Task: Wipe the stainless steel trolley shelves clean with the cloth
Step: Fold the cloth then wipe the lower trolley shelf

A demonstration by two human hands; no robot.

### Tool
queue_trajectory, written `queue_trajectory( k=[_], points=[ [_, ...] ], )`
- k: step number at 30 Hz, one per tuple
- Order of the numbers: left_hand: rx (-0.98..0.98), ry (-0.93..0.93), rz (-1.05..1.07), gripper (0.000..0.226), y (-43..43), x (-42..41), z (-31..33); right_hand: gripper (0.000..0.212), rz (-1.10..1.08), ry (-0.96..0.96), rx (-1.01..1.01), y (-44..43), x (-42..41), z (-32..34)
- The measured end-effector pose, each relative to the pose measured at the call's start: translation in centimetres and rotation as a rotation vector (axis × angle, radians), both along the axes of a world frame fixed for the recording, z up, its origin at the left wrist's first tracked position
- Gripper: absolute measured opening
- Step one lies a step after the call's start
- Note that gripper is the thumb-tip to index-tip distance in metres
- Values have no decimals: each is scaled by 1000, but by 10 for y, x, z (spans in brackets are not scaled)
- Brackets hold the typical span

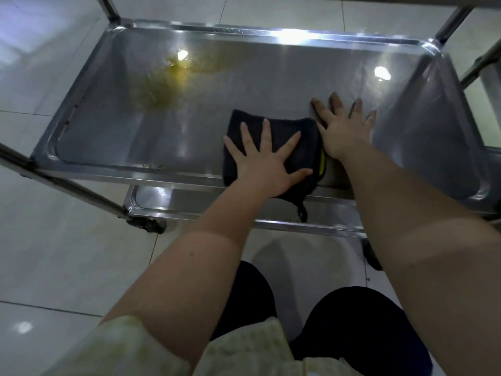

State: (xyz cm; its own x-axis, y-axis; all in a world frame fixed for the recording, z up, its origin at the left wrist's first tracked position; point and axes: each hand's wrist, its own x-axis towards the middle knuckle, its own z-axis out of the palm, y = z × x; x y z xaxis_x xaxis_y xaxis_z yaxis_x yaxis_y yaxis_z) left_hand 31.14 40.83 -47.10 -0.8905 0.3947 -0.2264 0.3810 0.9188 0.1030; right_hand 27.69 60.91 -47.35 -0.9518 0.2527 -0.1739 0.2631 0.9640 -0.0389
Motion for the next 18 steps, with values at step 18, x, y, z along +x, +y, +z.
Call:
queue_trajectory(
  k=[18],
  points=[
    [-3,-1,218,85,-126,-38,1,71,-31,-72,-15,-34,-1,9]
  ],
)
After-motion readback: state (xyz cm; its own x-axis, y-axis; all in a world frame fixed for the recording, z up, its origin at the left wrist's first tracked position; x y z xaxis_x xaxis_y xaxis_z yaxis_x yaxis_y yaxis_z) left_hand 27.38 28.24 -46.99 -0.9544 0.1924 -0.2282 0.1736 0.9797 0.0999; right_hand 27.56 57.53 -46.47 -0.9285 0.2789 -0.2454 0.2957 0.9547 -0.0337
